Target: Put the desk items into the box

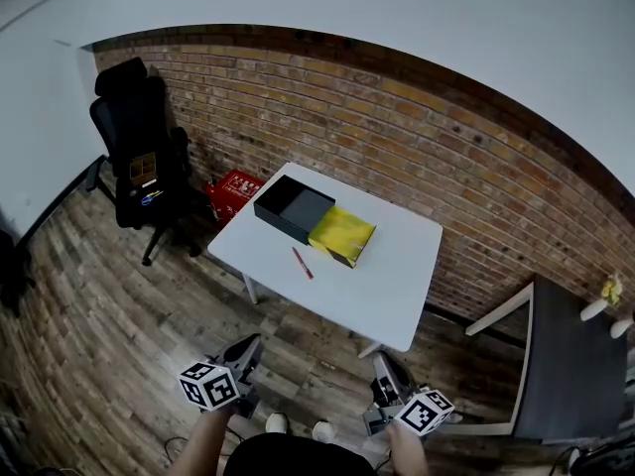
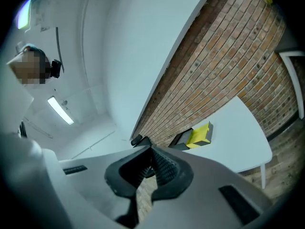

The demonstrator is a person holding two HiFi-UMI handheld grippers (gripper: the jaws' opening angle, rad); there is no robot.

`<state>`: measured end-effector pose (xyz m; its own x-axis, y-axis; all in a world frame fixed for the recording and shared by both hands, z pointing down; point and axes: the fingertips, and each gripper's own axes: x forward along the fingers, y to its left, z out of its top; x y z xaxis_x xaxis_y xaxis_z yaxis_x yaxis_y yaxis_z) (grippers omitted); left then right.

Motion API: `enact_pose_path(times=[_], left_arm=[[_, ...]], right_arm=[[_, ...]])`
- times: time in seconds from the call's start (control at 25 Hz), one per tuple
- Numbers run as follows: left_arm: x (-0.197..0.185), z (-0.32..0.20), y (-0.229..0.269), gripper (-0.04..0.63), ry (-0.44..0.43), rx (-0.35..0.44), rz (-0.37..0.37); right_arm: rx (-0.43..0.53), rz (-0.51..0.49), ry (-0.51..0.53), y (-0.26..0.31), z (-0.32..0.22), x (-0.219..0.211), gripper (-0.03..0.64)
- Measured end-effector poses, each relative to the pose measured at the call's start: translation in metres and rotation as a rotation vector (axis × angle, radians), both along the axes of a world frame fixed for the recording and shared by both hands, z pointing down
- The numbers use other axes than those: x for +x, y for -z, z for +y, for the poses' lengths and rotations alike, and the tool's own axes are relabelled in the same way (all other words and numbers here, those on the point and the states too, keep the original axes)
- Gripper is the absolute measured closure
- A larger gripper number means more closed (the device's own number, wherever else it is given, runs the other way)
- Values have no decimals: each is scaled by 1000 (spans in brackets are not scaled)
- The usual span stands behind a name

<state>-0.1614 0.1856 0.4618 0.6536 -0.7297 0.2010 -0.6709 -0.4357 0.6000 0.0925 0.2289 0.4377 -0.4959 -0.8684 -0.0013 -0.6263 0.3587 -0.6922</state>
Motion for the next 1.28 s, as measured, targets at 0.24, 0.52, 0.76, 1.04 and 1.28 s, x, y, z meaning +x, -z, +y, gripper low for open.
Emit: enact_pose_path(times=[0.24,0.52,0.76,1.04,1.28], left_arm=[[-10,-1,2,581,5,-2,29],[-23,-1,-2,581,-24,5,13],[-39,2,-4,581,-49,7,5],[-70,11,-17,581,-49,-11,6],[-87,17,-24,581,-51,-26,14]], right_arm=[[-9,-33,-18,0,-1,-2,595],[-33,-36,-46,-6,-3,-17,595],[-21,-27,-26,-3,-2,-46,595],[-19,-16,-10,-4,3,-76,595],[-34,-16,-14,-6,9,-88,595]])
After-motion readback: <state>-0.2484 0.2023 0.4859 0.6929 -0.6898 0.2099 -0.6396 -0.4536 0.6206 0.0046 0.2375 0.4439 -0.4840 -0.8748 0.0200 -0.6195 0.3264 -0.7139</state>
